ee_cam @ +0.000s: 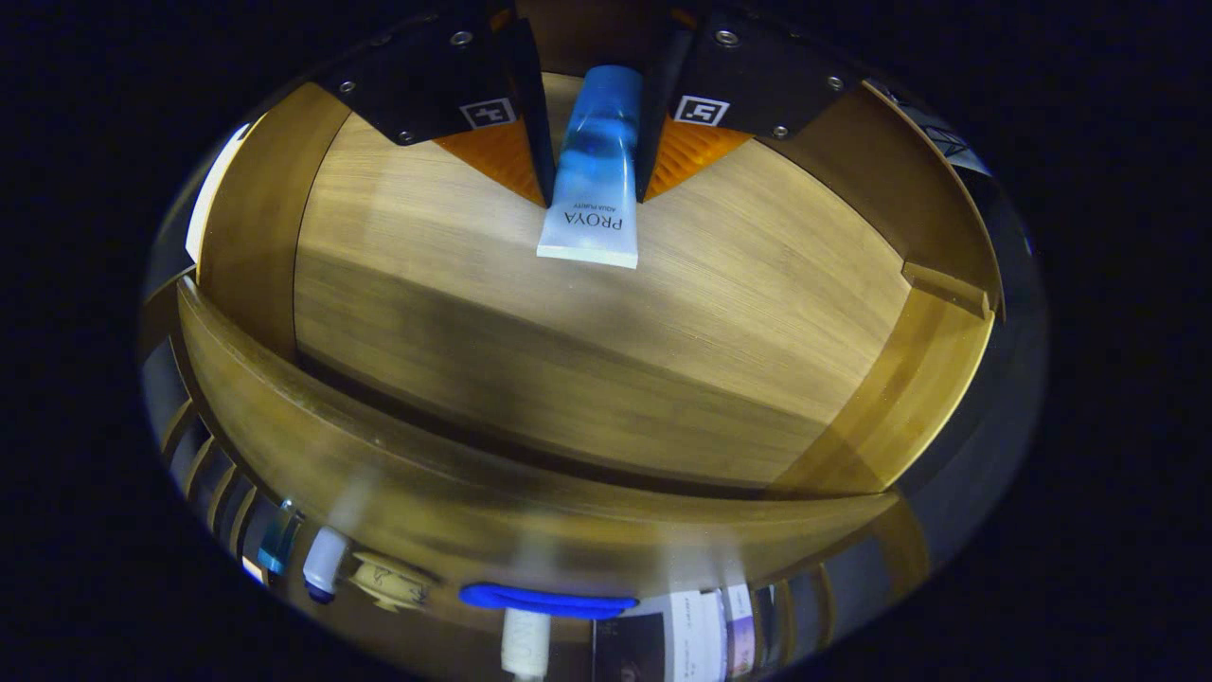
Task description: Pull open the drawer, take out the items inside it, and place them on the countertop above the cabinet.
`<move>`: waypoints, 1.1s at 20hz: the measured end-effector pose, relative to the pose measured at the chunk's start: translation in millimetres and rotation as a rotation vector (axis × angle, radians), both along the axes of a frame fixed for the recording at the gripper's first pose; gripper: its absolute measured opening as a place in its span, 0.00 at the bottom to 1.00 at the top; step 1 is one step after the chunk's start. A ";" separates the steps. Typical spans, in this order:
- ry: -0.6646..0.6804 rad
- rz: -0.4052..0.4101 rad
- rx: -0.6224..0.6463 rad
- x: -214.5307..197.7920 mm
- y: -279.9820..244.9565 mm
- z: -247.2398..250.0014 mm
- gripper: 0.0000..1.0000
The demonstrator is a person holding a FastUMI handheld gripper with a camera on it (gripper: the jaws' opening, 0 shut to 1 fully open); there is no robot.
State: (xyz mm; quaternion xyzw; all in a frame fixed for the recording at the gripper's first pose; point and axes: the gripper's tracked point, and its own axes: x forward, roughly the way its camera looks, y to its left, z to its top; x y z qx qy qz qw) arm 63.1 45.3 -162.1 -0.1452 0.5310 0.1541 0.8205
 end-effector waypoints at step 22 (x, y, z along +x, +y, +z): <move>-0.725 0.046 0.181 32.0 7.7 147.8 0.46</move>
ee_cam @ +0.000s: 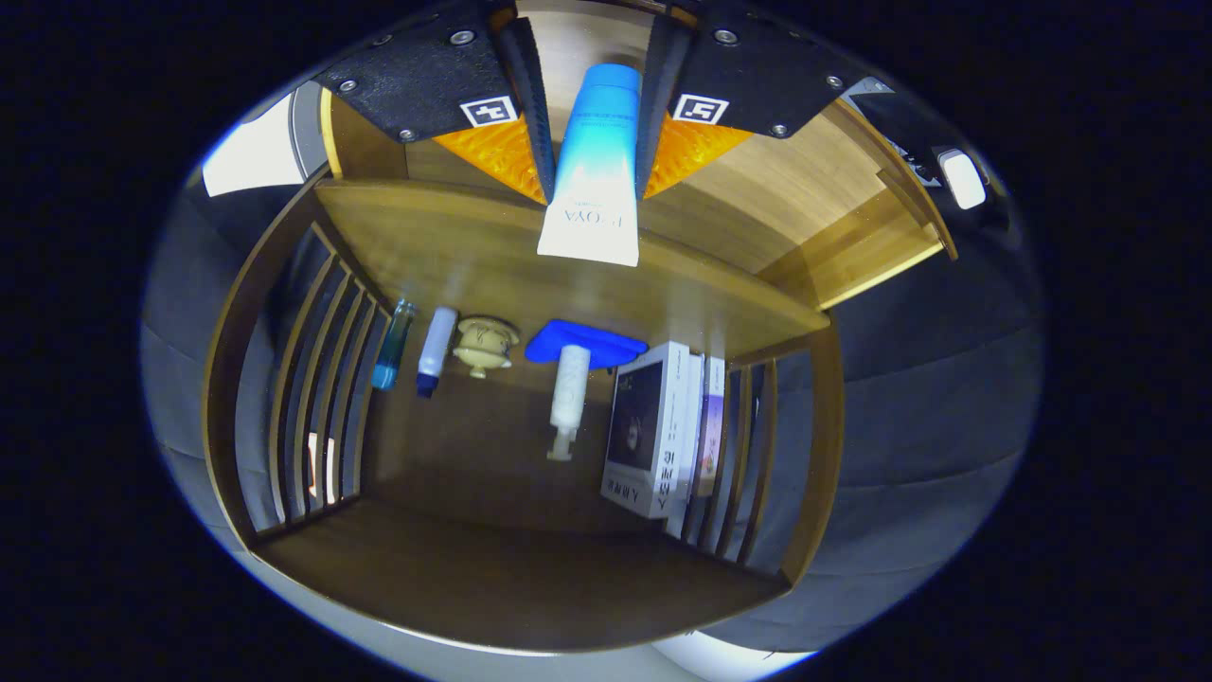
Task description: Pull open the drawer, take out the items inside it, and place them on the countertop above the cabinet.
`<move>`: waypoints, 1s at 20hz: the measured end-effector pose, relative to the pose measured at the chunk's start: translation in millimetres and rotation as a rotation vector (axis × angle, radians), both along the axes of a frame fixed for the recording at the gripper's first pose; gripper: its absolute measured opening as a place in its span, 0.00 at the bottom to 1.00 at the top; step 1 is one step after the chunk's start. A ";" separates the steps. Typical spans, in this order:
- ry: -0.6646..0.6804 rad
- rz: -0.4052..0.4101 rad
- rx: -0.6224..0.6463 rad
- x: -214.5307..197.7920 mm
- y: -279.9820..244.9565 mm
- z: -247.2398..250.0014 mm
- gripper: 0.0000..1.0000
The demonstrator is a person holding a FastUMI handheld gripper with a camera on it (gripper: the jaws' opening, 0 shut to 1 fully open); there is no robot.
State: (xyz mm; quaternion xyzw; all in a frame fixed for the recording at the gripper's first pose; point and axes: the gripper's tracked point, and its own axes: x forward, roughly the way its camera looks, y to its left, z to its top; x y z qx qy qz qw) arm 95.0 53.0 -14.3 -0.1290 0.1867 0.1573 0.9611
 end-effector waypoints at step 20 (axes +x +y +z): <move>0.105 -0.235 0.199 96.3 -0.7 14.3 0.46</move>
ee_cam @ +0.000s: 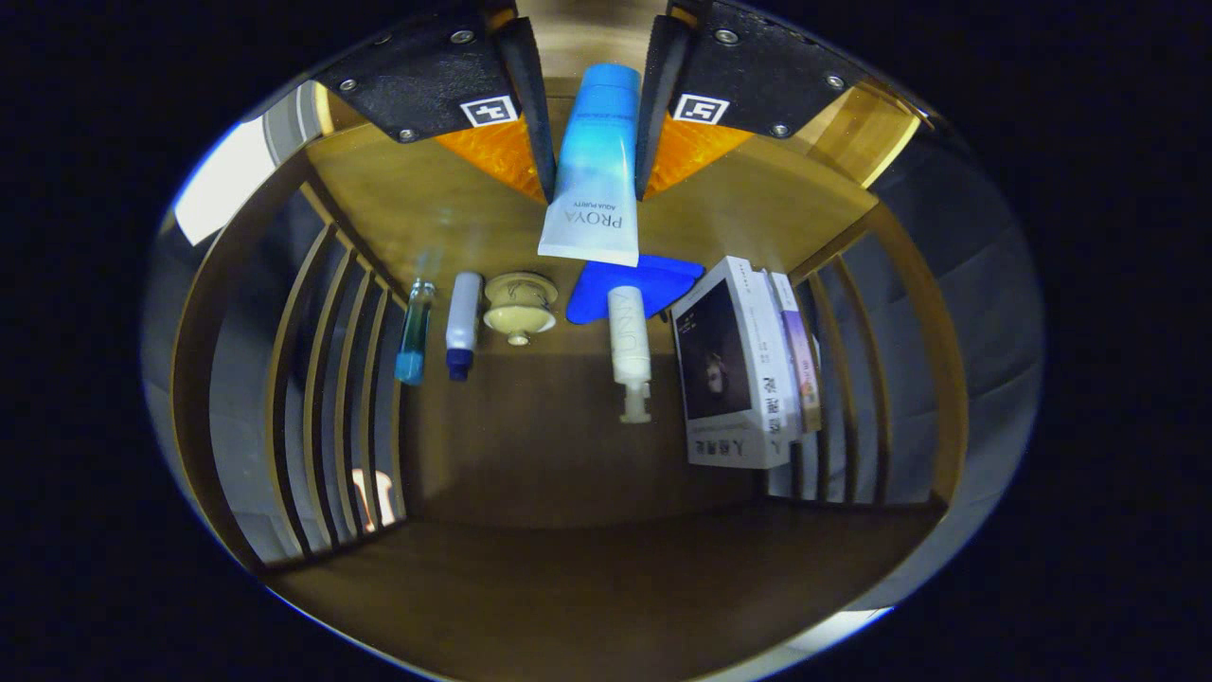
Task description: Pull open the drawer, take out the items inside it, and place them on the countertop above the cabinet.
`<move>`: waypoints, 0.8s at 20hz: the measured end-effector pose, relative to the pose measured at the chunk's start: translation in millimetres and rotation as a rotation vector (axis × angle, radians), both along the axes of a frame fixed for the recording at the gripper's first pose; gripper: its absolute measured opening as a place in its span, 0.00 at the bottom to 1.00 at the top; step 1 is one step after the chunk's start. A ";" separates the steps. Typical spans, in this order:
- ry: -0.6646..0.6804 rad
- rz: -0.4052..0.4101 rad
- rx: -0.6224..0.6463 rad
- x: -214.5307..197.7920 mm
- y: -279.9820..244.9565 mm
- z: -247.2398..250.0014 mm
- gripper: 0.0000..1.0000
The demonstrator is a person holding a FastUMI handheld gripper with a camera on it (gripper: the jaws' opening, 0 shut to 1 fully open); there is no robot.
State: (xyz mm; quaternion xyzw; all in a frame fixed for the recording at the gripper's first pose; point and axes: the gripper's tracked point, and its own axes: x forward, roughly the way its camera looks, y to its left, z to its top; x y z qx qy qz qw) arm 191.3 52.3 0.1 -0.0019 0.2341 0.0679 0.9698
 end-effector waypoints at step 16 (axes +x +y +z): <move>0.000 -0.093 -0.114 44.0 -19.4 -35.9 0.56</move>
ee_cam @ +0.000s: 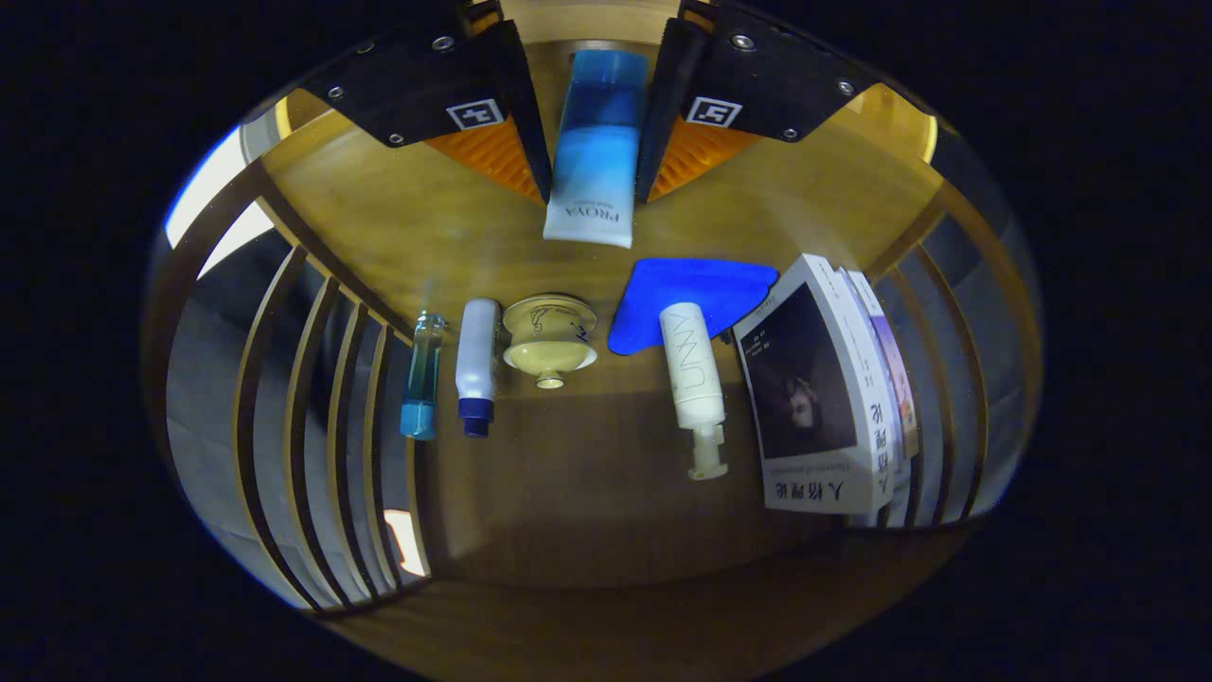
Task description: Pull open the drawer, take out the items inside it, and place them on the countertop above the cabinet.
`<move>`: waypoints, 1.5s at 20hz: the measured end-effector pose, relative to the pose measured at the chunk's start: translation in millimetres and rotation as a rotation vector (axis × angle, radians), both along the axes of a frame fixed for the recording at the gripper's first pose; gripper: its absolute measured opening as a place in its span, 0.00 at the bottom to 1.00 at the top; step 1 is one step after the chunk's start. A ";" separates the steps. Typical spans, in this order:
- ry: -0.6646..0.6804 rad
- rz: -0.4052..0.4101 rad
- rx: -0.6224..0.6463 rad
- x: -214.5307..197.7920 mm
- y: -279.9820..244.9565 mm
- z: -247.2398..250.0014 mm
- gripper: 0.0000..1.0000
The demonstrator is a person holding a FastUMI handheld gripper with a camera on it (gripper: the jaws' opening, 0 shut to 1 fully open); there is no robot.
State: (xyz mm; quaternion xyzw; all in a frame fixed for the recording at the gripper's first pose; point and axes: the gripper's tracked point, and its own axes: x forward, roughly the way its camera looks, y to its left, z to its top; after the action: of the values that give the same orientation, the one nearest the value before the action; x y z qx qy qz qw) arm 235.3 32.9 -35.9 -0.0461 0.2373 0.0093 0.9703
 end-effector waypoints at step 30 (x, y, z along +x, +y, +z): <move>-0.370 0.098 0.017 -223.8 17.6 30.3 0.95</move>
State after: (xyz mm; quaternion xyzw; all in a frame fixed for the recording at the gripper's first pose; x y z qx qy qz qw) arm 11.4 50.5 -5.6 -0.0501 0.0525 0.0498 0.9961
